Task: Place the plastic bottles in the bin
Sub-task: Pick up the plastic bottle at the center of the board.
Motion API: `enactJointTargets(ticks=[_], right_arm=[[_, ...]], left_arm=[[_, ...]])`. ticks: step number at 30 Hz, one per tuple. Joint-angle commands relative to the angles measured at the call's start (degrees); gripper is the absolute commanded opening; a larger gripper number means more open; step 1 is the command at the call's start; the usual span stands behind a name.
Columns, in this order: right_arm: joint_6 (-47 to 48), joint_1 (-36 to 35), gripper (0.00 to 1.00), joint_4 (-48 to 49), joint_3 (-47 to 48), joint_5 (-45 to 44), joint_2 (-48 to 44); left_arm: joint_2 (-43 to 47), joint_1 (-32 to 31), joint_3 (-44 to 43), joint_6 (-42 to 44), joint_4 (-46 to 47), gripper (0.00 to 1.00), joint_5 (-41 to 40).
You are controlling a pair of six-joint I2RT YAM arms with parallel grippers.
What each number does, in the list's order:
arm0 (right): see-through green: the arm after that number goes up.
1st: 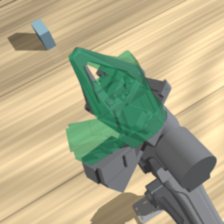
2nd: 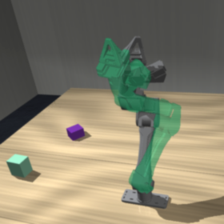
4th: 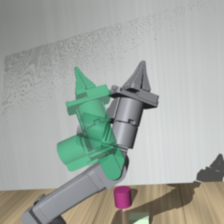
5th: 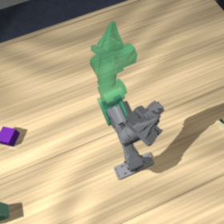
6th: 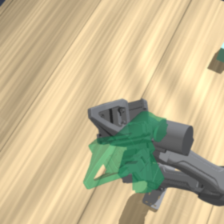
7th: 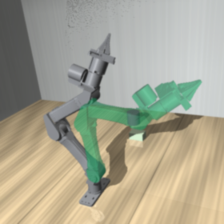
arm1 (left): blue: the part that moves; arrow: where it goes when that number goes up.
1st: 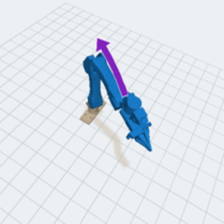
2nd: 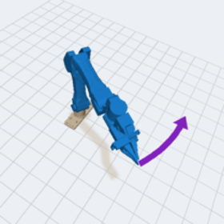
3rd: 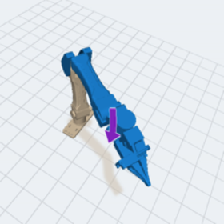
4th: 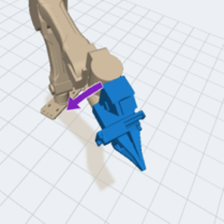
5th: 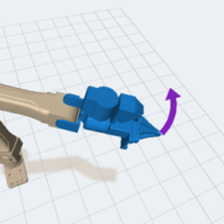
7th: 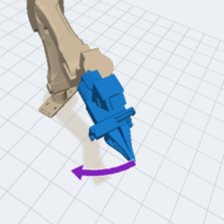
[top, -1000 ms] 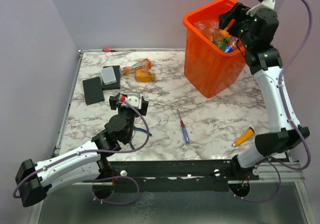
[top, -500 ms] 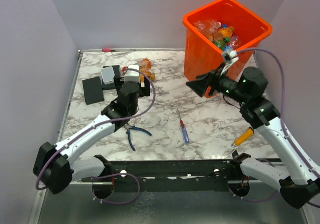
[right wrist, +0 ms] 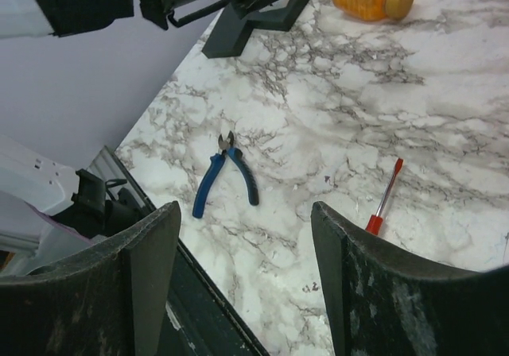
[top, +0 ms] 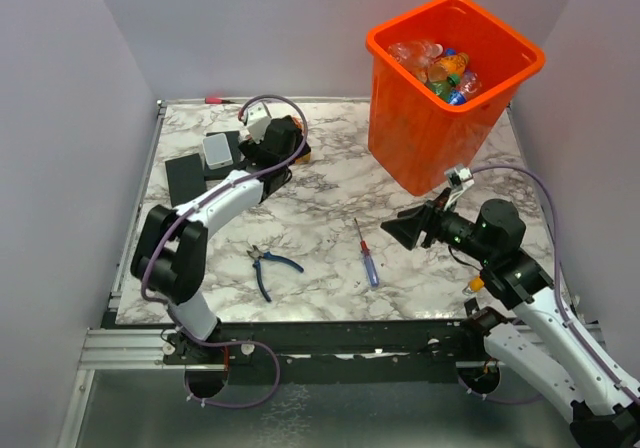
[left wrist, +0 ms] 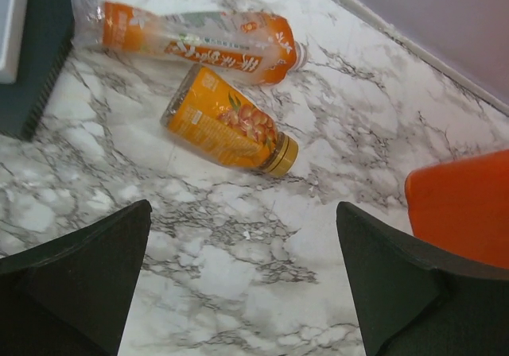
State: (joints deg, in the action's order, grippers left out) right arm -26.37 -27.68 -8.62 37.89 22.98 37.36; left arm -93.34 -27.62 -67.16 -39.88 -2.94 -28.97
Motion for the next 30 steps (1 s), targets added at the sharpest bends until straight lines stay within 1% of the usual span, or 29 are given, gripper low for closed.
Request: enactJointTargets(ticks=[1,5,9,12,14,20,26,28,30], right_arm=[[-2.13,-0.10,0.70,0.81,-3.23,0.80,-2.71],[-1.82,-0.16,0.70,-0.13,-3.94,0.78,-3.46],[-1.10,-0.17,0.69,-1.11,-4.18,0.49,-4.21],[-0.13,-0.16,0.69,-2.31,-4.06,0.03,-4.41],[0.25,-0.18,0.69,-2.70,-4.22,-0.42,-4.49],[1.01,-0.17,0.69,-1.99,-4.50,-1.04,-3.28],[1.76,-0.12,0.69,-1.28,-3.38,-0.53,-0.85],[1.83,-0.18,0.69,-1.17,-3.26,-0.64,-0.40],[1.89,-0.16,0.69,-1.06,-3.26,-0.85,-0.21]], left_arm=[[-8.55,0.79,-6.58,-19.89,-6.85,0.99,-1.72],[-16.27,1.69,-13.29,-29.95,-14.20,0.99,0.33],[-18.24,1.79,-13.77,-37.38,-14.67,0.99,-3.36],[-19.28,2.82,-14.20,-40.80,-14.80,0.99,-5.54],[-20.50,3.96,-14.83,-42.75,-14.94,0.99,-5.53],[-26.36,6.26,-19.49,-44.55,-16.37,0.99,-4.11],[-31.24,6.51,-24.81,-43.54,-16.40,0.99,-2.65],[-32.06,6.52,-24.97,-43.84,-16.40,0.98,-2.08],[-32.36,6.50,-24.24,-44.12,-16.33,0.94,-2.00]])
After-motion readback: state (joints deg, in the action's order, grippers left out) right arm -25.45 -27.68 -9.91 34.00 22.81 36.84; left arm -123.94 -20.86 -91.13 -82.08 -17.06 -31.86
